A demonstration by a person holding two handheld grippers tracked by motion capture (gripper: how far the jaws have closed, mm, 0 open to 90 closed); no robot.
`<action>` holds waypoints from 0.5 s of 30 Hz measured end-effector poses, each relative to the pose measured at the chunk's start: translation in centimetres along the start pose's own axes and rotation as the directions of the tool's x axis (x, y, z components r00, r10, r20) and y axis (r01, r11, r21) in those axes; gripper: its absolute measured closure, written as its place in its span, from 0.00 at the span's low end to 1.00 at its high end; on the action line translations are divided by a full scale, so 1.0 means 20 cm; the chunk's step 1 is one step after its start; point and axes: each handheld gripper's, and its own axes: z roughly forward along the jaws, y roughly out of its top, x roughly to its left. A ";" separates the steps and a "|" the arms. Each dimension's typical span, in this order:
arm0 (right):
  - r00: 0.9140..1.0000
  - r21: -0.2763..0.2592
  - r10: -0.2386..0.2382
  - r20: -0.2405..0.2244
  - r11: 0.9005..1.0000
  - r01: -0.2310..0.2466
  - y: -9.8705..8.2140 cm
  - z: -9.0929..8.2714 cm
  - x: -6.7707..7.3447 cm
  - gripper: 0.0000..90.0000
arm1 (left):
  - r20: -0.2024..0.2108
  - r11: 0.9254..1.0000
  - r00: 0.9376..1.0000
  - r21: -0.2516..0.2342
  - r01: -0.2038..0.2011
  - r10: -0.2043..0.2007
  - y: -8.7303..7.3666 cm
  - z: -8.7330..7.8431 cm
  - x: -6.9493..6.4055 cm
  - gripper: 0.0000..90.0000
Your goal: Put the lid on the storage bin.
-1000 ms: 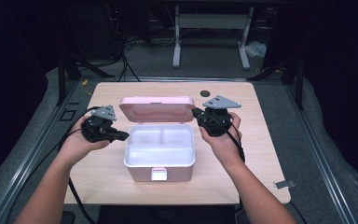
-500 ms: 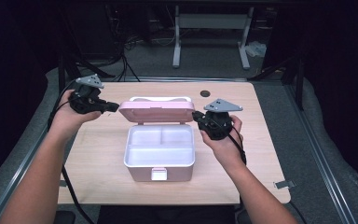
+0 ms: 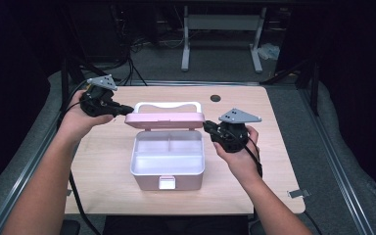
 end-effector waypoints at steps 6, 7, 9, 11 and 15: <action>1.000 0.010 -0.013 -0.028 1.000 0.013 -0.01 -0.02 0.01 0.90 | 0.014 1.000 1.000 0.013 -0.013 0.013 -0.01 0.02 -0.02 1.00; 1.000 0.010 -0.013 -0.028 1.000 0.013 -0.01 -0.02 0.01 0.90 | 0.016 1.000 1.000 0.015 -0.014 0.013 -0.01 0.02 -0.02 1.00; 1.000 0.016 -0.011 -0.029 1.000 0.011 -0.02 -0.03 0.01 0.89 | 0.017 1.000 1.000 0.018 -0.017 0.017 -0.01 0.02 -0.03 1.00; 0.999 0.012 -0.006 -0.053 1.000 0.007 -0.03 -0.03 0.00 0.88 | 0.019 1.000 1.000 0.019 -0.019 0.018 -0.02 0.02 -0.03 1.00; 0.998 0.019 -0.018 -0.061 1.000 0.020 -0.07 -0.05 0.00 0.85 | 0.030 0.999 0.999 0.022 -0.035 0.034 -0.05 0.03 -0.07 1.00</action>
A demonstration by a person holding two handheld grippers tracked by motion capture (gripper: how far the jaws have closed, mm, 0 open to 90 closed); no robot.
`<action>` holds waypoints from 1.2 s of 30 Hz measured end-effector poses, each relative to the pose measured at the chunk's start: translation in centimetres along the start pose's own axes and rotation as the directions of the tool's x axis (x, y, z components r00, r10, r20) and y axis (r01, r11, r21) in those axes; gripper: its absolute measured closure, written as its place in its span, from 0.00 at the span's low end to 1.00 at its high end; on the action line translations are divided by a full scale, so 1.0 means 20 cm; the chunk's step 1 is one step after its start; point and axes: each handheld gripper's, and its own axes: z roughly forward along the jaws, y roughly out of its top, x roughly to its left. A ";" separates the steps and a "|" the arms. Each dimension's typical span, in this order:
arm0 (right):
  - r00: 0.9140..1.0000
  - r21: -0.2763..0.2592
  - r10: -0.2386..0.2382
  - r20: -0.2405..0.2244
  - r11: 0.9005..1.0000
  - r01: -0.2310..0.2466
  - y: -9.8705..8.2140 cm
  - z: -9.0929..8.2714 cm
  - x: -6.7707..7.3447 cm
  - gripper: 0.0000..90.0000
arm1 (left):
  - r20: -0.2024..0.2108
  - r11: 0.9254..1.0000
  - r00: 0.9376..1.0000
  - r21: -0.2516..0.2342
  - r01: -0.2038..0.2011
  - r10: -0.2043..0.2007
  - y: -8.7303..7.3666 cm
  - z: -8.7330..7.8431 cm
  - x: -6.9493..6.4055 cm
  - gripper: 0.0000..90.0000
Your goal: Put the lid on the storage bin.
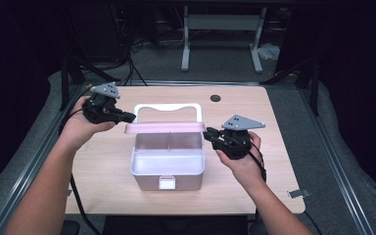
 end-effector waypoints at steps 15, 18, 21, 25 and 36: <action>0.994 0.136 -0.107 0.014 0.985 0.105 -0.25 -0.02 0.07 0.80 | 0.048 1.000 0.998 -0.009 -0.026 0.027 -0.22 0.08 -0.17 1.00; 0.996 0.122 -0.085 0.012 0.989 0.083 -0.28 -0.04 0.05 0.80 | 0.046 1.000 0.999 0.008 -0.027 0.026 -0.27 0.10 -0.20 0.99; 0.998 0.116 -0.059 0.006 0.992 0.058 -0.28 -0.05 0.03 0.79 | 0.036 1.000 0.999 0.023 -0.021 0.020 -0.29 0.12 -0.20 0.98; 0.999 0.105 -0.038 0.006 0.994 0.037 -0.27 -0.04 0.03 0.76 | 0.036 1.000 0.999 0.013 0.003 -0.003 -0.34 0.13 -0.19 0.98; 0.999 0.082 -0.010 0.037 0.997 0.007 -0.26 -0.04 -0.04 0.69 | 0.000 0.996 0.996 0.001 0.085 -0.085 -0.45 0.07 -0.12 0.87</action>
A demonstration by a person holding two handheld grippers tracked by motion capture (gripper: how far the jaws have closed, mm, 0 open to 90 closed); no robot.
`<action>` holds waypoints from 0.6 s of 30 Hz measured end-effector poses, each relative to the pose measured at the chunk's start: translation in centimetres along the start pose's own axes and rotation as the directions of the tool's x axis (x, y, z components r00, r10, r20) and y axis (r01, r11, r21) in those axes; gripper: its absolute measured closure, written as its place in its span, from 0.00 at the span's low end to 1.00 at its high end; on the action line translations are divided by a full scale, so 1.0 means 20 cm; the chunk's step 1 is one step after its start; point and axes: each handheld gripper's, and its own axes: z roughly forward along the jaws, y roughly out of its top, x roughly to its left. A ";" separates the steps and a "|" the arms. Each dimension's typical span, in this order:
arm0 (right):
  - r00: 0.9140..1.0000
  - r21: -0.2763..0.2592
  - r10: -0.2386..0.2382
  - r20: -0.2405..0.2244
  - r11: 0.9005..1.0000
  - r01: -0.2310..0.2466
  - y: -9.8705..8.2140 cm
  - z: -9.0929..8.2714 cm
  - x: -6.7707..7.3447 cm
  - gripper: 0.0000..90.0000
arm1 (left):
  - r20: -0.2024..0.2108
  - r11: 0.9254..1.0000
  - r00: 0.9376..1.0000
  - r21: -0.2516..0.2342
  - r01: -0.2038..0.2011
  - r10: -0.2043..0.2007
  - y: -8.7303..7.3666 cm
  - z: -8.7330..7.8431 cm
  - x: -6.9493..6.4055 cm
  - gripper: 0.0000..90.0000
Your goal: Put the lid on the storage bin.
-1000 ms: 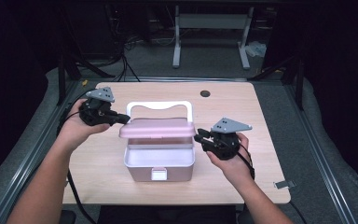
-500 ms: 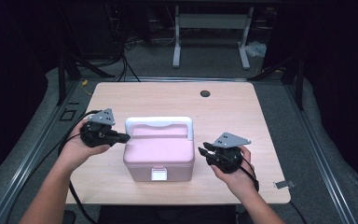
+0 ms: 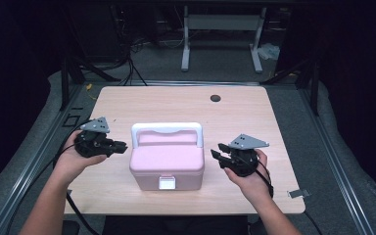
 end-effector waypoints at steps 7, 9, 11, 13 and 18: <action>0.998 0.013 0.027 0.051 1.000 -0.028 -0.04 0.01 -0.08 0.64 | -0.046 0.999 0.997 -0.002 0.054 -0.054 -0.09 0.01 0.05 0.74; 0.997 0.018 0.029 0.067 0.999 -0.031 -0.05 0.01 -0.09 0.63 | -0.058 0.998 0.996 -0.007 0.064 -0.064 -0.11 0.02 0.05 0.73; 0.996 0.025 0.047 0.079 0.998 -0.049 -0.09 0.03 -0.12 0.61 | -0.092 0.997 0.992 -0.012 0.082 -0.083 -0.14 0.04 0.07 0.65; 0.994 0.024 0.052 0.091 0.998 -0.055 -0.10 0.04 -0.14 0.60 | -0.100 0.996 0.991 -0.013 0.090 -0.091 -0.16 0.05 0.07 0.64; 0.988 0.036 0.080 0.133 0.996 -0.086 -0.15 0.06 -0.19 0.56 | -0.128 0.993 0.985 -0.030 0.117 -0.120 -0.23 0.07 0.07 0.56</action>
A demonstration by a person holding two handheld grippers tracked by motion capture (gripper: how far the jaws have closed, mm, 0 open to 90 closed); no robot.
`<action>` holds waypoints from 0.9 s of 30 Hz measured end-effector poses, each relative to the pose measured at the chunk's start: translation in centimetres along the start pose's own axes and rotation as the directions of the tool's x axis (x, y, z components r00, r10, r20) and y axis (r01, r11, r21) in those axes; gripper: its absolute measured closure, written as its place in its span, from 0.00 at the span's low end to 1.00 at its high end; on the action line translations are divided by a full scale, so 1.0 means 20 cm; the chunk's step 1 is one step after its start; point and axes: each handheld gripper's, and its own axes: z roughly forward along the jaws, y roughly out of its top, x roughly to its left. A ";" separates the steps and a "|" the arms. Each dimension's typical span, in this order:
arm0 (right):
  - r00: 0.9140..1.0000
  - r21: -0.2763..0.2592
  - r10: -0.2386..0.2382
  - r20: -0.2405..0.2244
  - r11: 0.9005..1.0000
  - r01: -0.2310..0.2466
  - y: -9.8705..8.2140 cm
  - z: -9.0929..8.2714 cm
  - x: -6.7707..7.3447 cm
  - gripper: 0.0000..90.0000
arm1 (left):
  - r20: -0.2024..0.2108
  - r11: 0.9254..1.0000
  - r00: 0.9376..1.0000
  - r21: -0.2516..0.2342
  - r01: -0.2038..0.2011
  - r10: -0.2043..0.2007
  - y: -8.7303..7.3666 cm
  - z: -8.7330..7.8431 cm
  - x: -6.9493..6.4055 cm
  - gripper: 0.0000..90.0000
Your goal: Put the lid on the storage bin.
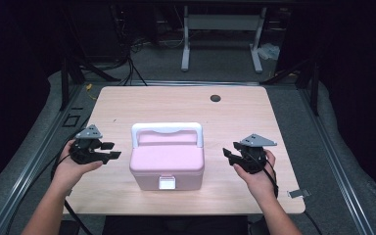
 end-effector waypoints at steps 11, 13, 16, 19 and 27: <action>1.000 0.036 0.006 0.011 0.999 -0.006 -0.12 0.05 -0.03 0.45 | 0.029 0.997 0.996 -0.010 0.080 -0.079 -0.20 0.12 -0.01 0.51; 1.000 0.037 0.009 0.013 0.999 -0.010 -0.14 0.07 -0.02 0.44 | 0.028 0.997 0.997 0.007 0.073 -0.074 -0.22 0.15 -0.01 0.51; 1.000 0.034 0.024 0.008 0.999 -0.024 -0.15 0.08 -0.02 0.44 | 0.017 0.998 0.998 0.012 0.060 -0.061 -0.24 0.17 -0.02 0.51; 1.000 0.038 0.010 0.011 0.999 -0.011 -0.17 0.10 -0.01 0.44 | 0.005 0.998 0.998 0.018 0.057 -0.057 -0.27 0.20 -0.02 0.51; 0.999 0.083 -0.032 0.017 0.996 0.030 -0.22 0.16 -0.01 0.44 | 0.013 0.996 0.998 0.067 0.061 -0.062 -0.32 0.26 -0.01 0.51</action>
